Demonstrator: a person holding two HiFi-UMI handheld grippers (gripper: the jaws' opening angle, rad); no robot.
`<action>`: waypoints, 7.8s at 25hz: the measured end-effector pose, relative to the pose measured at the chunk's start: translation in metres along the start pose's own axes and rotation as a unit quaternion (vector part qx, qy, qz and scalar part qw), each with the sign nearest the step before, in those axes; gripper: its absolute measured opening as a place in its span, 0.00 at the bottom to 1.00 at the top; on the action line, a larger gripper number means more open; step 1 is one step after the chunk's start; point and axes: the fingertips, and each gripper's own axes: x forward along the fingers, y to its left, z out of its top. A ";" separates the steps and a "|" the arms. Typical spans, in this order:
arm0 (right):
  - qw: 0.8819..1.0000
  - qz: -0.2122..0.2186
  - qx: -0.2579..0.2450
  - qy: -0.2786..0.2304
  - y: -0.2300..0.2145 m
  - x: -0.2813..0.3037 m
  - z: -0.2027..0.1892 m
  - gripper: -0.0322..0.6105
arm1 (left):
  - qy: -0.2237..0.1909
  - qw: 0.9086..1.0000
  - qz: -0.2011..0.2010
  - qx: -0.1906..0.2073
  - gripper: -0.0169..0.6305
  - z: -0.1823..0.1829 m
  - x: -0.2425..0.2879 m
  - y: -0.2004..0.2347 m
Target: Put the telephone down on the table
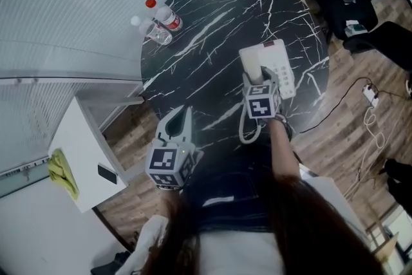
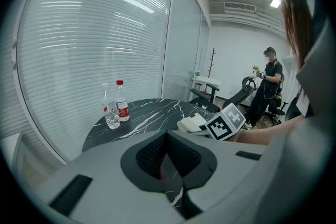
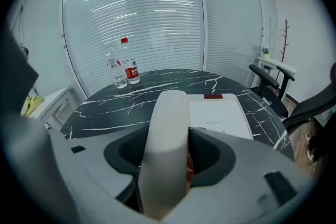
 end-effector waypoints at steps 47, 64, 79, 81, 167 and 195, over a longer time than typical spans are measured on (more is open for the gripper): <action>1.000 0.000 -0.015 -0.009 0.024 -0.022 0.004 0.41 | -0.052 0.998 0.001 -0.030 0.03 -0.007 -0.036 0.014; 0.999 0.019 -0.034 -0.010 0.055 -0.028 0.002 0.41 | -0.066 0.997 0.017 -0.046 0.03 -0.018 -0.061 0.028; 0.998 0.035 -0.051 -0.003 0.080 -0.029 -0.001 0.41 | -0.074 0.995 0.029 -0.055 0.03 -0.024 -0.074 0.039; 0.998 0.038 -0.055 -0.003 0.083 -0.028 -0.001 0.41 | -0.076 0.995 0.034 -0.055 0.03 -0.025 -0.076 0.042; 0.977 0.144 -0.155 0.032 0.211 -0.010 -0.020 0.41 | -0.086 0.980 0.131 -0.123 0.03 -0.079 -0.146 0.097; 0.969 0.167 -0.175 0.046 0.246 -0.002 -0.027 0.41 | -0.081 0.976 0.147 -0.137 0.03 -0.090 -0.158 0.116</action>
